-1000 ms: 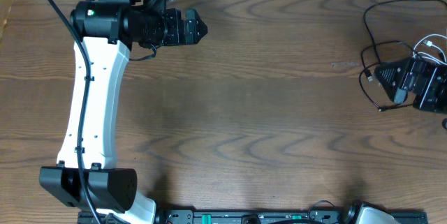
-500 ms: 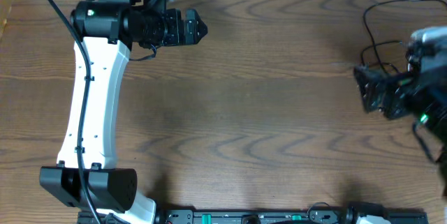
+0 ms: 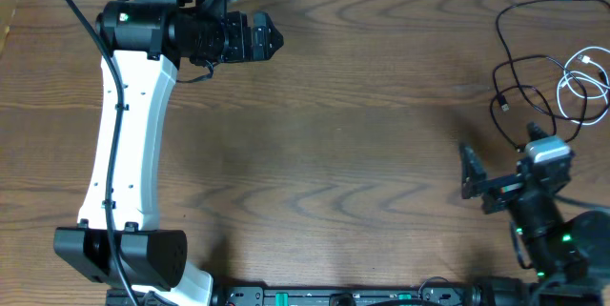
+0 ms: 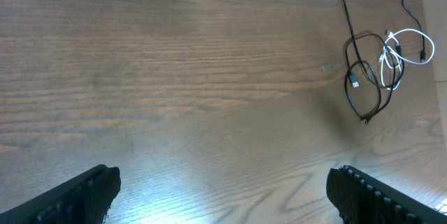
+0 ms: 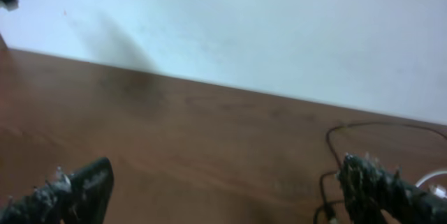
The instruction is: Untangle cables
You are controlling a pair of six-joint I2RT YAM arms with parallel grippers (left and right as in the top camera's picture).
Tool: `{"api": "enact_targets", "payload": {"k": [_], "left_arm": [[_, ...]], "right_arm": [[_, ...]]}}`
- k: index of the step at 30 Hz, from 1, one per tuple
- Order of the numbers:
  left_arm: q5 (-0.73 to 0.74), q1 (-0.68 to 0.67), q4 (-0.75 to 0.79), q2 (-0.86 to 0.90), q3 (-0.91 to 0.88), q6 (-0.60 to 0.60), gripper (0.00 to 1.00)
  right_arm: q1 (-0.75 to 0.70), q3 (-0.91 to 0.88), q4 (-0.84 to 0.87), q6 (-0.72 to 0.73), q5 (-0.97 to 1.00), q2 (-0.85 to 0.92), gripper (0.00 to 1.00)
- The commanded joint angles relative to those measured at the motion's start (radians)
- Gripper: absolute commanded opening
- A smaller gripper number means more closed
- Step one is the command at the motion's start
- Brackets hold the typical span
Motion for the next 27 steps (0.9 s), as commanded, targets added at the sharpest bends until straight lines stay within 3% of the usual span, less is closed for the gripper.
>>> {"api": "enact_targets", "payload": {"k": [1,13,27], "left_arm": [[-0.009,0.000,-0.002,-0.001,0.001,-0.002,1.00],[-0.009,0.000,-0.002,-0.001,0.001,-0.002,1.00],[-0.009,0.000,-0.002,-0.001,0.001,-0.002,1.00]], "right_arm": [[0.029,-0.148,0.071,0.034,0.020,-0.091,0.99],[0.092,-0.454,0.277,0.093,0.100,-0.280,0.99],[0.098,-0.581,0.346,0.109,0.282,-0.341,0.99]]}}
